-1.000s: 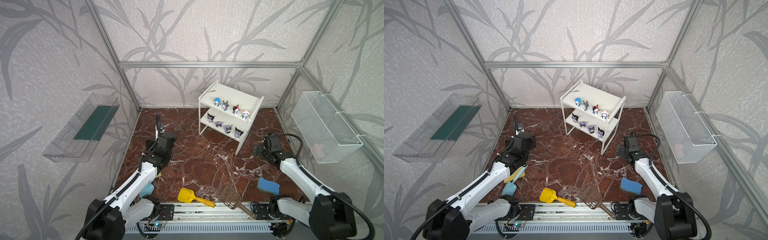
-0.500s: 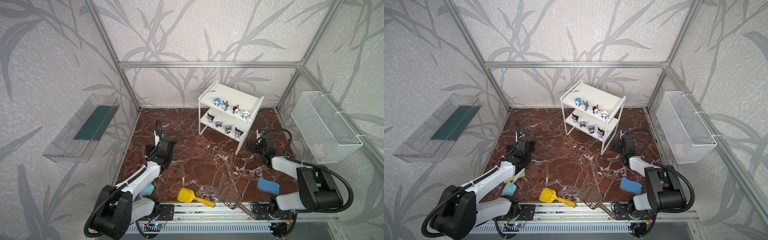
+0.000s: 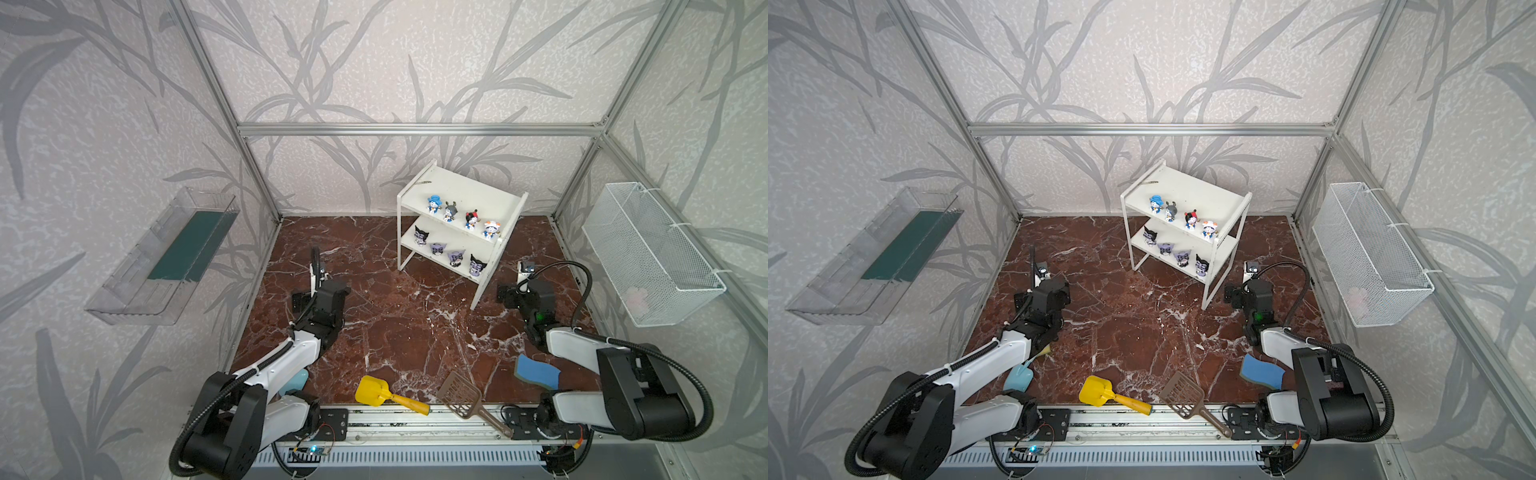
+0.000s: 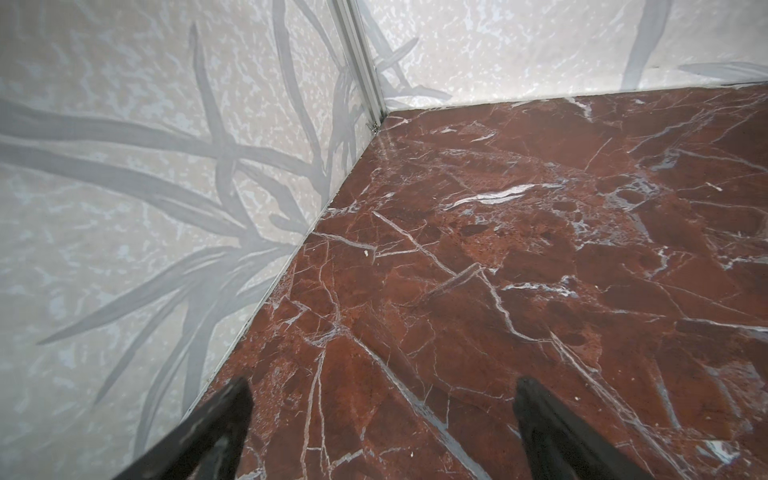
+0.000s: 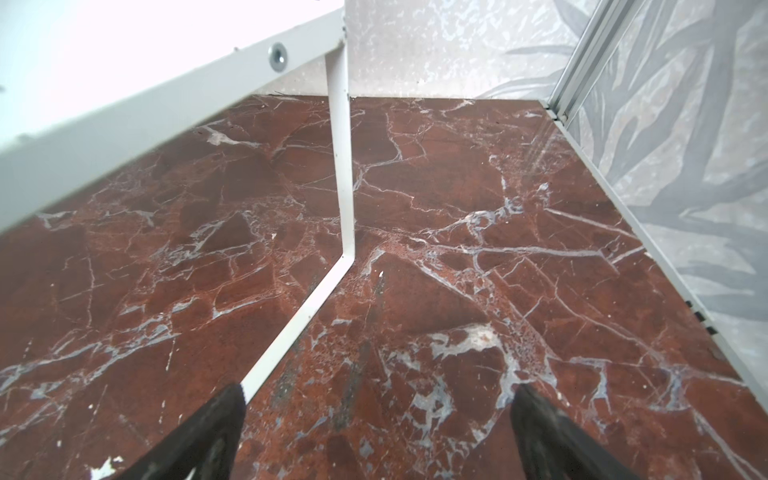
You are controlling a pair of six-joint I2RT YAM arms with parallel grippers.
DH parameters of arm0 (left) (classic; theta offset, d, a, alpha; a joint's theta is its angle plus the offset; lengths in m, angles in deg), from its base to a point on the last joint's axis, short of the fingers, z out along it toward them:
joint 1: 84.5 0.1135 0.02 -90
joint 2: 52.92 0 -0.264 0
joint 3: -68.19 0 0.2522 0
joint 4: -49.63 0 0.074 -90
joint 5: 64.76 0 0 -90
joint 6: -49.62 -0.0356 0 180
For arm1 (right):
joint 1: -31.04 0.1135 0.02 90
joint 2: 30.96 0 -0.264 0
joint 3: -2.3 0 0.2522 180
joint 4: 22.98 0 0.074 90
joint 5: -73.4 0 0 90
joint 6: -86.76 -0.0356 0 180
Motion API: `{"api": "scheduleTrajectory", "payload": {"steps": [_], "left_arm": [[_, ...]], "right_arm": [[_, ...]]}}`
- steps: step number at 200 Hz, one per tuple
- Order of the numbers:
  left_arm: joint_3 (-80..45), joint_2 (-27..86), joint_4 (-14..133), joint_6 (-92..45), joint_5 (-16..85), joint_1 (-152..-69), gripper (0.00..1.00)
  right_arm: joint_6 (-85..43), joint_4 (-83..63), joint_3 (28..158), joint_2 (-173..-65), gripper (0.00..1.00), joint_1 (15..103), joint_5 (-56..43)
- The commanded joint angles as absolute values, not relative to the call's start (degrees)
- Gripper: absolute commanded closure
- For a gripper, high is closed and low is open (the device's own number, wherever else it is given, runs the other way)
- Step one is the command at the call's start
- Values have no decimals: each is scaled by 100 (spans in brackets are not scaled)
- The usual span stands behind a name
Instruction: Place and organize the plastic toys onto the shelf
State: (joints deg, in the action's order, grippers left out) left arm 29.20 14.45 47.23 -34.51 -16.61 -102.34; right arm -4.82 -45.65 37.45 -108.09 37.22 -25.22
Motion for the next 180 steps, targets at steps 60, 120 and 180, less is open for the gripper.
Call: {"api": "scheduleTrajectory", "payload": {"steps": [60, 120, 180], "left_arm": [[3678, 2086, 2136, -4366, -748, -10186, 0], [3367, 2798, 1548, -4414, -350, -9599, 0], [3112, 3427, 1243, -4496, 62, -9267, 0]], "right_arm": [[-247, -6326, 3500, -11792, 1, 3730, -2894], [-225, -6022, 3751, -11875, 1, 3737, -2851], [-219, -6042, 3743, -11886, 1, 3742, -2855]]}}
